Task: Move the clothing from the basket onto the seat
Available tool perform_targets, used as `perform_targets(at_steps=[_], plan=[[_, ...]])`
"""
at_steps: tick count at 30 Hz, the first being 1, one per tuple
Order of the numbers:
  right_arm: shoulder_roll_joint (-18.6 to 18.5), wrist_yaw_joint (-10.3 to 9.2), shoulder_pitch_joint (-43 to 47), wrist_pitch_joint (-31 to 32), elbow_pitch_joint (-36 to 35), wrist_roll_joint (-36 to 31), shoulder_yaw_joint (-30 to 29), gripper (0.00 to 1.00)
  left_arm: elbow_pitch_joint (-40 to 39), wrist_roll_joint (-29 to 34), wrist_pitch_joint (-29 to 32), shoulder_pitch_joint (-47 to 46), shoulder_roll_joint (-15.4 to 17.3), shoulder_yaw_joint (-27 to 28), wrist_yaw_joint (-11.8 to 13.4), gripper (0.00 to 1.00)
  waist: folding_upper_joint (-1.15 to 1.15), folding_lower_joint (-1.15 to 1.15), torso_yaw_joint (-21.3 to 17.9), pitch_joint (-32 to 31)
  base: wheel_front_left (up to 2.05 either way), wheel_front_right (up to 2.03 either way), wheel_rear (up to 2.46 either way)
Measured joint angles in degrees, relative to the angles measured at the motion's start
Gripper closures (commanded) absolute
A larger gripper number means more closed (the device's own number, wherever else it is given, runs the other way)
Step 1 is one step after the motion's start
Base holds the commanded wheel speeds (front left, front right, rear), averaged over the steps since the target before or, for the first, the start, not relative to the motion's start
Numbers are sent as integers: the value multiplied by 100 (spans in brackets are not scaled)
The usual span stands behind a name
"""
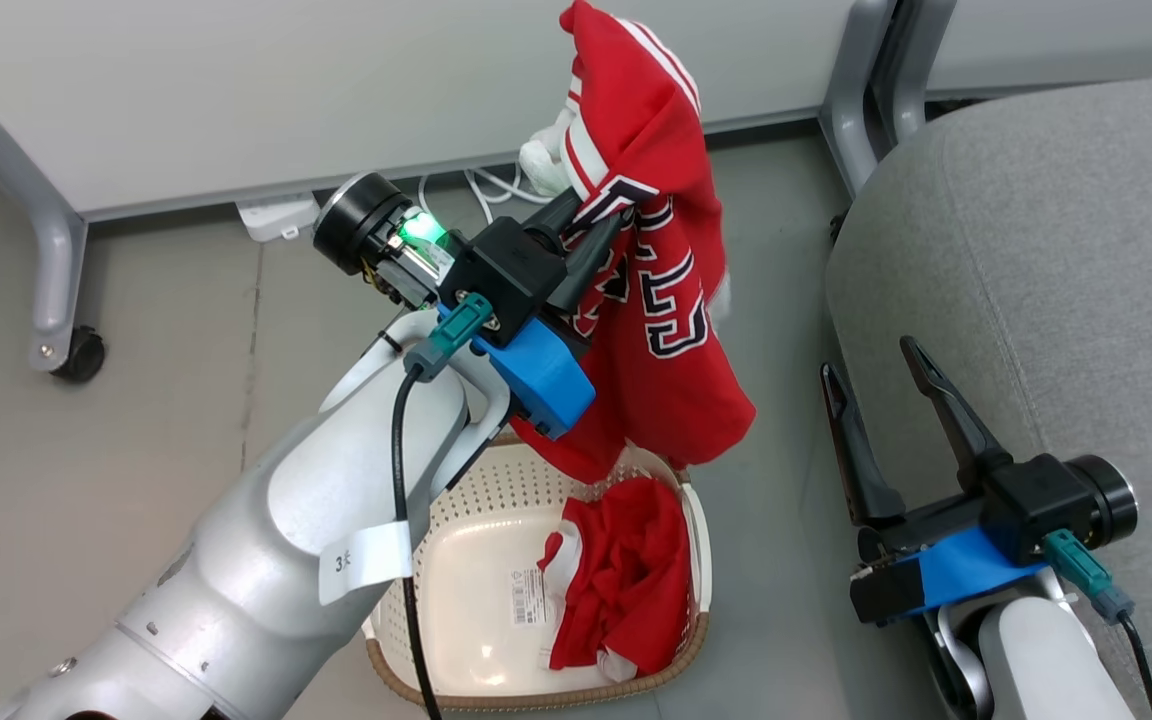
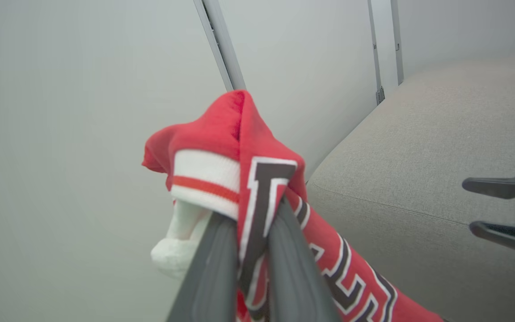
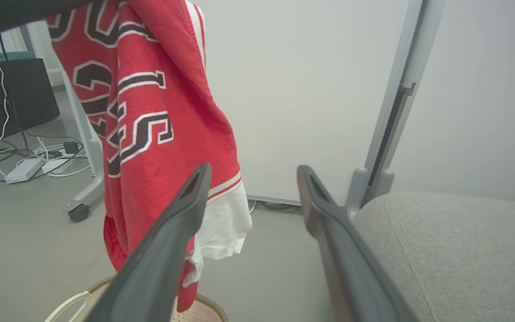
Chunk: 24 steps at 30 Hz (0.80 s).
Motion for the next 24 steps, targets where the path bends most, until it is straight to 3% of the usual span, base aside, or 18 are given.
perform_targets(at_steps=[15,24], plan=[[32,0,242,0,-23,87,-115,0,192,20,0,-11,-146,-45,-122,100,0,0,73,-484,0,0,0],[43,0,49,0,-224,87,247,0,227,43,0,16,-152,-41,-144,100,0,1,113,-483,0,0,0]])
